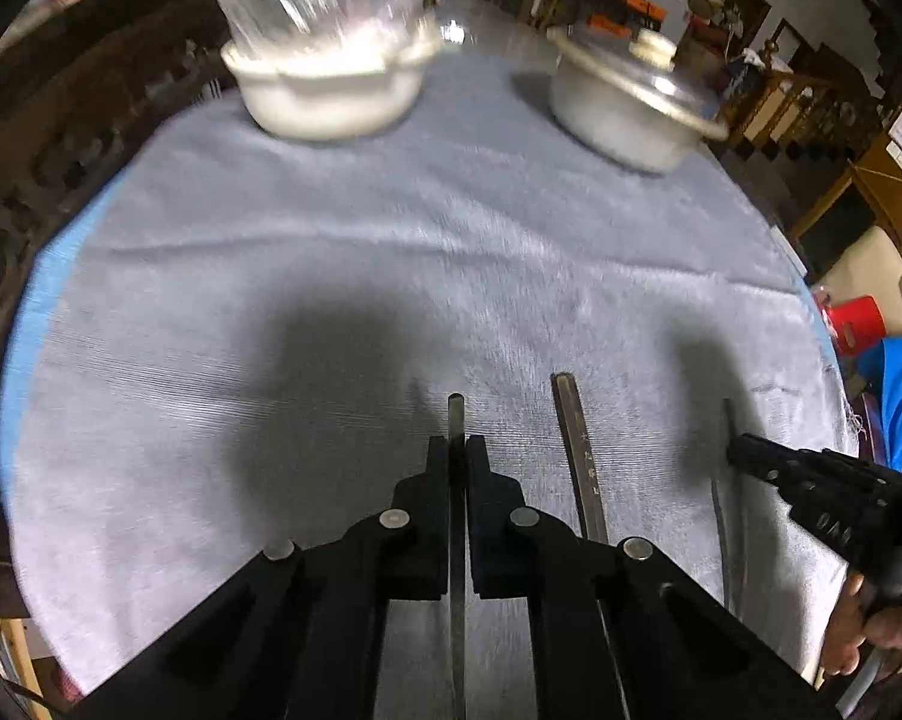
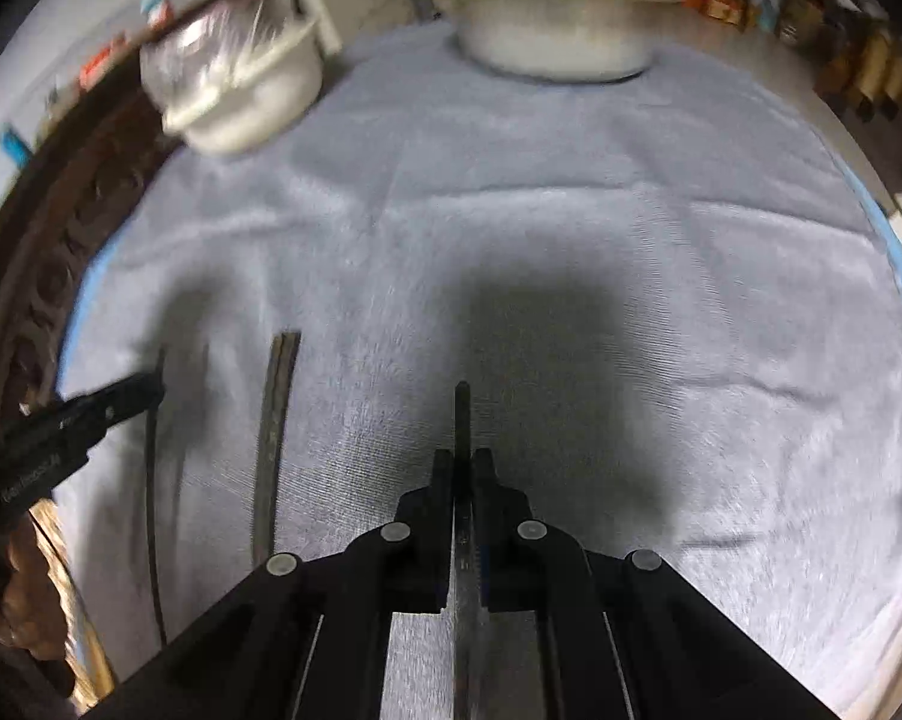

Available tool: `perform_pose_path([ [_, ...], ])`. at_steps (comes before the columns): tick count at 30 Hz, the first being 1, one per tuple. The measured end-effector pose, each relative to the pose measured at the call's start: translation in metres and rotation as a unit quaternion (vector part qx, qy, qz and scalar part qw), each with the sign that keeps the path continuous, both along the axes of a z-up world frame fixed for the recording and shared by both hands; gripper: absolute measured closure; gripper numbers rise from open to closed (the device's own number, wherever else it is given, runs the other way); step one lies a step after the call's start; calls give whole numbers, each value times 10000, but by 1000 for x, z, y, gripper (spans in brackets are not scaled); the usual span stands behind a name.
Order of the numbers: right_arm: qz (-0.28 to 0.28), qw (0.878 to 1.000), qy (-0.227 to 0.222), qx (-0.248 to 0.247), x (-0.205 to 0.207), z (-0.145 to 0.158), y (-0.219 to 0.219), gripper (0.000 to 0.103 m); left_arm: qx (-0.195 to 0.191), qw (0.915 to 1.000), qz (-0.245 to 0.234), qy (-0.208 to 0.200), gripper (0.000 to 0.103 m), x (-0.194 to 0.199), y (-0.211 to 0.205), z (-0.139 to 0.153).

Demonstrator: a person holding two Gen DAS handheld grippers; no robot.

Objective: Organize utensils
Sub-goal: 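Lift both held chopsticks and carry them over the grey cup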

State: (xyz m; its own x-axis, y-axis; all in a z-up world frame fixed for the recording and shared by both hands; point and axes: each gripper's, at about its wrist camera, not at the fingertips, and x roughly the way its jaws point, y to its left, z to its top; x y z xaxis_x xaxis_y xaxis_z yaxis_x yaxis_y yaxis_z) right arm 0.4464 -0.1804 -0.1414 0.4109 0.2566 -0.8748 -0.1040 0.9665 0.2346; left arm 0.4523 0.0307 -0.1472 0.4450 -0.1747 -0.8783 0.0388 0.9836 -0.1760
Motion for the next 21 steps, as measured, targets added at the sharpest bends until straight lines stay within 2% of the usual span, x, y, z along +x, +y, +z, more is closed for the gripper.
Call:
perform_pose_path([
  [3,-198,9990,-333,213,-22,19,-20,97,41,9990,68,-451,98,-24,0,27],
  [5,-334,9977,-522,282,-23,30,-28,97,45,9974,116,-711,98,-42,1,42],
  [7,-452,9956,-753,331,-28,42,-30,97,-11,9955,213,-925,98,-58,7,55],
  [12,-658,9880,-1347,381,-70,69,-38,97,-17,9901,425,-1340,98,-97,14,80],
  [16,-716,9782,-1891,479,-108,91,-37,97,106,9812,601,-1830,98,-132,15,101],
  [21,-729,9608,-2597,646,-158,117,-34,97,21,9699,716,-2329,98,-170,16,126],
])
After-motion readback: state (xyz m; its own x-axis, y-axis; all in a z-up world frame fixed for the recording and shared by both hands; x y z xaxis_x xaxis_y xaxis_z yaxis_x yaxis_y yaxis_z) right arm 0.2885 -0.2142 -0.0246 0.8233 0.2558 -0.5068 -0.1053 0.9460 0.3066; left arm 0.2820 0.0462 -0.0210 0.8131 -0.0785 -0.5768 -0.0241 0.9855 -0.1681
